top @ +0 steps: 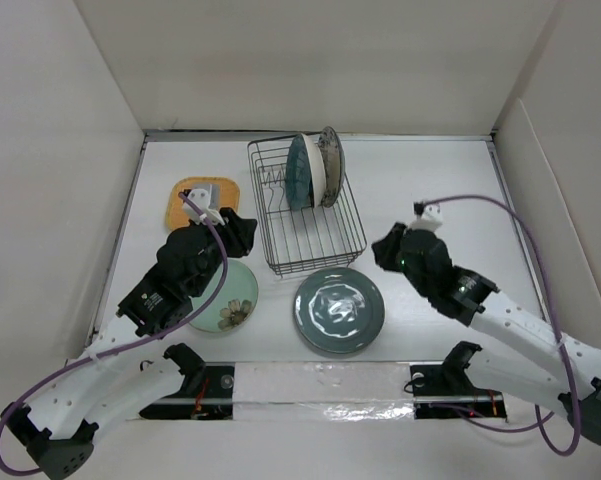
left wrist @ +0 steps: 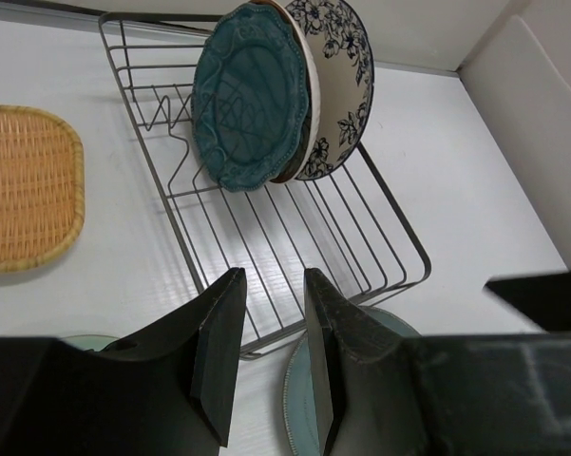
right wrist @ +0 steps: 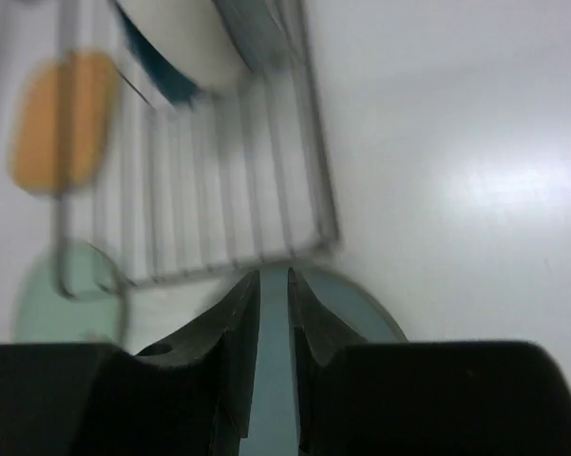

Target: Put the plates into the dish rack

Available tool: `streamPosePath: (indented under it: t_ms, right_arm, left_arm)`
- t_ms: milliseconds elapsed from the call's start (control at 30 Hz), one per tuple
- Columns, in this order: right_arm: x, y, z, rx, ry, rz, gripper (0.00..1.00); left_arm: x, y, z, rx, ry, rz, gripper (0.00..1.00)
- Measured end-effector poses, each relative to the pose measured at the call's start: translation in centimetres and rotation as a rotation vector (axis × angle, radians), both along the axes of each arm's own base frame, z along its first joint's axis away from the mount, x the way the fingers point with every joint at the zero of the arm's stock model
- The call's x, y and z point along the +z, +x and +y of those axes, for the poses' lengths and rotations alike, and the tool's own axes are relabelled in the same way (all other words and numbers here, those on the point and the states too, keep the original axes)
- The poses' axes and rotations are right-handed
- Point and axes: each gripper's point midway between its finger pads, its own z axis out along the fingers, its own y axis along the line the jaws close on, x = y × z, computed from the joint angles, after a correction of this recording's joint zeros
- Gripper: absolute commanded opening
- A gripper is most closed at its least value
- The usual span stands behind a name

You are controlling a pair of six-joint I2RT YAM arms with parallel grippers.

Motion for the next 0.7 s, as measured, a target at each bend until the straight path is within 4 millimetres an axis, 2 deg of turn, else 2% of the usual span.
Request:
streamPosePath:
  t_ms: [100, 133, 200, 267, 400, 500, 700]
  right_arm:
    - [-8.2, -4.4, -2.3, -0.036, -0.002, 0.232, 0.71]
    - [-10.2, -5.9, -3.2, -0.055, 0.001, 0.294, 0.74]
    - [-12.8, -7.9, -4.4, -0.088, 0.042, 0.382, 0.77]
    - [-14.3, -8.8, -4.9, -0.113, 0.089, 0.437, 0.77]
    - [-18.2, -10.7, -4.4, -0.093, 0.165, 0.569, 0.77]
    - [-18.1, -10.7, -2.3, -0.022, 0.254, 0.593, 0.76]
    - [-18.4, -11.3, 0.0, 0.077, 0.327, 0.646, 0.7]
  left_arm:
    - [0.0, -0.1, -0.2, -0.012, -0.001, 0.002, 0.28]
    - [-0.1, -0.1, -0.3, -0.016, -0.001, 0.003, 0.28]
    - [-0.1, -0.1, -0.3, -0.018, -0.001, 0.003, 0.28]
    - [-0.1, -0.1, -0.3, -0.018, -0.001, 0.003, 0.28]
    - [-0.1, -0.1, -0.3, -0.02, -0.002, 0.003, 0.28]
    - [-0.1, -0.2, -0.4, -0.023, -0.002, 0.004, 0.28]
    - [-0.1, -0.2, -0.4, -0.024, -0.002, 0.004, 0.29]
